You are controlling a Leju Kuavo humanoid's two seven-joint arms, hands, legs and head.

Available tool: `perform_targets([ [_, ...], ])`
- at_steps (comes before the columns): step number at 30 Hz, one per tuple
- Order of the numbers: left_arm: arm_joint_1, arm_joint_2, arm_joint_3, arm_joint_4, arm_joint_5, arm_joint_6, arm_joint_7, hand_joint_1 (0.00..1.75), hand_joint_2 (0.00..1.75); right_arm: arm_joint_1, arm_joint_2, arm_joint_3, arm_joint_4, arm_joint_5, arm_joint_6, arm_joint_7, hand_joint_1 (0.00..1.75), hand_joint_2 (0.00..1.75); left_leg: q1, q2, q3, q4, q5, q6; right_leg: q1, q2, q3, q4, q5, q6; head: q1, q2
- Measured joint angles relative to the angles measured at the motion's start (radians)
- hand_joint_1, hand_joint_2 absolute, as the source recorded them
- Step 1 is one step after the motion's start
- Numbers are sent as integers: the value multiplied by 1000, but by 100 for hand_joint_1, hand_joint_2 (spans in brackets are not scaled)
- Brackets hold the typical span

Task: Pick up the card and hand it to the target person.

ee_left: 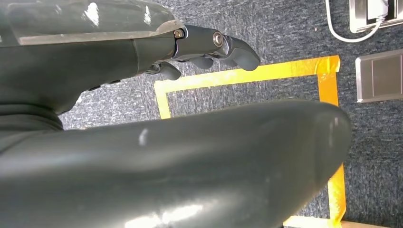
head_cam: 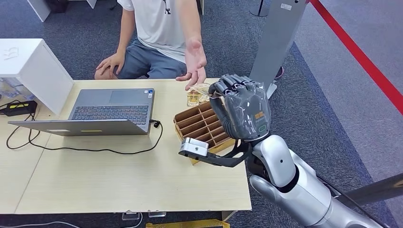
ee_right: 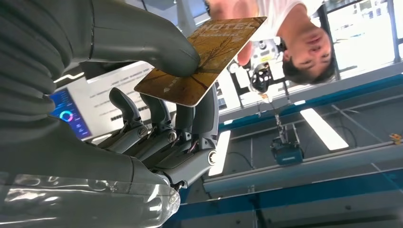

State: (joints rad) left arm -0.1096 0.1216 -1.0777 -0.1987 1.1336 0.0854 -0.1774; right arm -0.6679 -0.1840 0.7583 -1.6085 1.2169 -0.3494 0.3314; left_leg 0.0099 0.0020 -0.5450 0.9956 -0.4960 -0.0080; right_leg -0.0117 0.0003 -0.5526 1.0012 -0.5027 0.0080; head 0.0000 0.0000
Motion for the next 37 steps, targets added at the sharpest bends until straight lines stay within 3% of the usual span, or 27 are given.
perform_targets([
  [8, -1, -1, -10, 1, -6, 2, 12, 0, 0, -58, 78, 40, 188, -54, -86, -46, 148, 175, 0, 2, 1, -2, 1, 0, 0, 2, 1, -1, 1, 0, 0, 0],
  [20, -1, 0, -16, 1, -8, 12, 42, 0, 0, -72, 90, 67, 241, -68, -74, -47, 148, 175, 0, -1, 0, 0, 0, 0, 0, -1, 1, 0, 0, 0, 0, 0],
  [22, -3, 0, -27, 3, -21, 26, 49, 0, 87, -72, 90, 69, 243, -71, -77, -45, 94, 175, 0, -1, -1, 0, 0, 0, 0, -2, 1, 0, -1, 0, 0, 0],
  [24, -3, 0, -32, 3, -29, 43, 49, 0, 175, -70, 87, 68, 241, -77, -81, -41, 21, 175, 0, -1, -1, 0, 0, 0, 0, -2, 1, 0, -1, 0, 0, 0],
  [25, -3, 0, -28, 2, -26, 48, 44, 0, 175, -67, 84, 66, 238, -80, -84, -38, 11, 175, 0, -1, -1, 0, 0, 0, 0, -2, 1, 0, -1, 0, 0, 0],
  [26, -3, 0, -22, 1, -21, 53, 42, 0, 131, -63, 80, 62, 231, -90, -89, -37, 1, 175, 0, -1, 0, 0, 0, 0, 0, -2, 1, 0, -1, 0, 0, 0],
  [29, -1, -1, -8, -1, -7, 49, 41, 0, 0, -34, 63, 39, 210, -187, -117, -68, 0, 175, 0, -2, 0, -1, 0, 0, 0, -3, 2, -1, -1, 0, 0, 0],
  [31, -1, -2, 0, -1, 1, 53, 37, 0, 0, 5, 55, -5, 201, -405, -123, -149, 0, 175, 0, -3, 0, -1, 0, 0, 0, -4, 2, -1, -1, 0, 0, 0],
  [34, 0, 0, 15, 0, 18, 58, 42, 0, 0, 91, 23, -107, 182, -832, -93, -307, 0, 175, 1, -5, 0, -1, 1, 0, 1, -6, 3, -2, -1, 0, 0, 0],
  [37, 1, 1, 24, 2, 29, 59, 49, 0, 0, 175, -24, -188, 128, -1095, -34, -371, 0, 175, 1, -9, 1, -1, 1, 1, 1, -9, 4, -3, -1, 0, 0, 0],
])
